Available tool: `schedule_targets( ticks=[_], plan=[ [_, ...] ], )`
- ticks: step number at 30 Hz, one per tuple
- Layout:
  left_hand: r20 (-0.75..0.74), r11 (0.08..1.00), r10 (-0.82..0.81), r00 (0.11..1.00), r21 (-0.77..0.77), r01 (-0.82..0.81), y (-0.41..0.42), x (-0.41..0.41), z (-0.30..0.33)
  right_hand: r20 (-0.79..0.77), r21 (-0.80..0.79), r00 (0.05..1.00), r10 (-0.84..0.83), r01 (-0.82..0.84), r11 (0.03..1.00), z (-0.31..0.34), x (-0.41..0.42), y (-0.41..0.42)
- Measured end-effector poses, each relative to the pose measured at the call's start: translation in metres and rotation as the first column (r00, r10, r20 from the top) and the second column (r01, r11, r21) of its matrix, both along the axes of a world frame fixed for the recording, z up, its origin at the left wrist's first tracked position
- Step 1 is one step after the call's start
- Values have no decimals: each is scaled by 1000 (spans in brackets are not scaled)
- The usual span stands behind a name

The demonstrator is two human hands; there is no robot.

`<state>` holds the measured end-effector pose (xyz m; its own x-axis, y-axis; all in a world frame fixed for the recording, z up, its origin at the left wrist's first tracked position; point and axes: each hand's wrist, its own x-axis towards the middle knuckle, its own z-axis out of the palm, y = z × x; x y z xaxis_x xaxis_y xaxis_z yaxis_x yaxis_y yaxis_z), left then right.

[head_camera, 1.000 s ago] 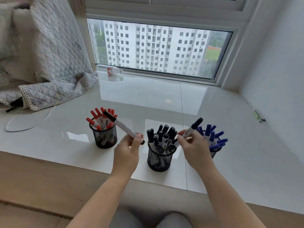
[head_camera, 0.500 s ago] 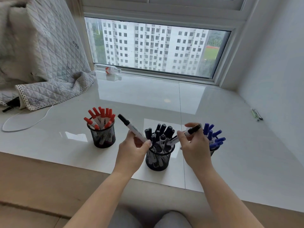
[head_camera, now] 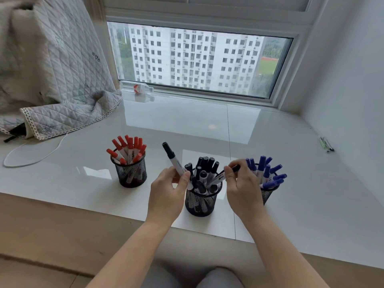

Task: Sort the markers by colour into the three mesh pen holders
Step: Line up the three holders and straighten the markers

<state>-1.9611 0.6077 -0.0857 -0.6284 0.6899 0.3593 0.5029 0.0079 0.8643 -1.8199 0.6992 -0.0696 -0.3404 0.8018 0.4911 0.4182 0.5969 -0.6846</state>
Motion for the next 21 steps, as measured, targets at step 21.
schedule_targets(
  ticks=[21],
  plan=[
    [-121,997,-36,992,-77,27,6,3,-4,13,62,1000,17,-18,998,-7,1,4]
  ],
)
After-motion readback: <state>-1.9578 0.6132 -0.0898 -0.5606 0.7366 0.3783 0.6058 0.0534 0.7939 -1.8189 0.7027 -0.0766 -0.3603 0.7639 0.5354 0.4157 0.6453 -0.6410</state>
